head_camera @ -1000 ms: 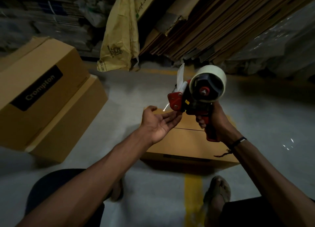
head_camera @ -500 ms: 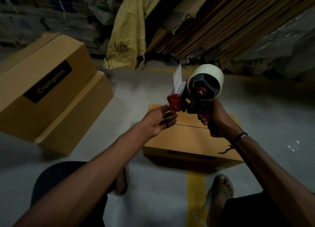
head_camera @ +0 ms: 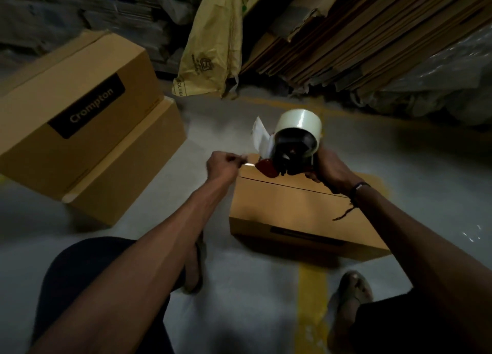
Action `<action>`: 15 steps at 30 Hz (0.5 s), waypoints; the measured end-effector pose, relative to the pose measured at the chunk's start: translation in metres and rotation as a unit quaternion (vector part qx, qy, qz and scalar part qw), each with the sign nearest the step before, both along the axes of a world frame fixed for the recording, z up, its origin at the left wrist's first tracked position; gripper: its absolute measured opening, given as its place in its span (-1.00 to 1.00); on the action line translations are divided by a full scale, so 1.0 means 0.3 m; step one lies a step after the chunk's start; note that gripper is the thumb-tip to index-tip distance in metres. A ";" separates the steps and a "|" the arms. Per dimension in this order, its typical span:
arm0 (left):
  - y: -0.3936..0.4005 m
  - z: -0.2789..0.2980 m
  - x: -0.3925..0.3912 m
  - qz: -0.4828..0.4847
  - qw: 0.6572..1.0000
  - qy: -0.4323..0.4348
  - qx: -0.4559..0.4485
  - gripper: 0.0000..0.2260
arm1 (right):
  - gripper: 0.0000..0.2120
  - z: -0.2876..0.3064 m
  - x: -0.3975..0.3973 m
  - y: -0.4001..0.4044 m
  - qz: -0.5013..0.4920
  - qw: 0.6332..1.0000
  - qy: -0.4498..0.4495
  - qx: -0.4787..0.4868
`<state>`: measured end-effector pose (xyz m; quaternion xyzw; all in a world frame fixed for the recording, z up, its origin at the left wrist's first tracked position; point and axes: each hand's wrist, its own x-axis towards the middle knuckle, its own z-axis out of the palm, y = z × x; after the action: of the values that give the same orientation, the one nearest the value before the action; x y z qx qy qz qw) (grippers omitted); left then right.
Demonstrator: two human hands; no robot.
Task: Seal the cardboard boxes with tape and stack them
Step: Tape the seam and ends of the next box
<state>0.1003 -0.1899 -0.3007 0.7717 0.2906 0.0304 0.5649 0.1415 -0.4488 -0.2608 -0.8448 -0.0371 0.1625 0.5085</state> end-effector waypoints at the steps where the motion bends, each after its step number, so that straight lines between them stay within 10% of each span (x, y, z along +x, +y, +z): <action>1: 0.055 -0.033 -0.005 0.030 0.999 0.015 0.018 -0.82 | -0.27 -0.032 0.020 -0.006 -0.008 1.000 -0.004 -0.023; 15: 0.194 -0.458 0.140 0.018 0.994 0.080 0.066 -0.75 | -0.19 -0.386 0.194 -0.018 0.037 0.980 -0.061 -0.185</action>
<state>0.1423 -0.1317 -0.4381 0.8019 0.3459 -0.0026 0.4871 0.1998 -0.4541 -0.3767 -0.9307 -0.0690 0.1331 0.3337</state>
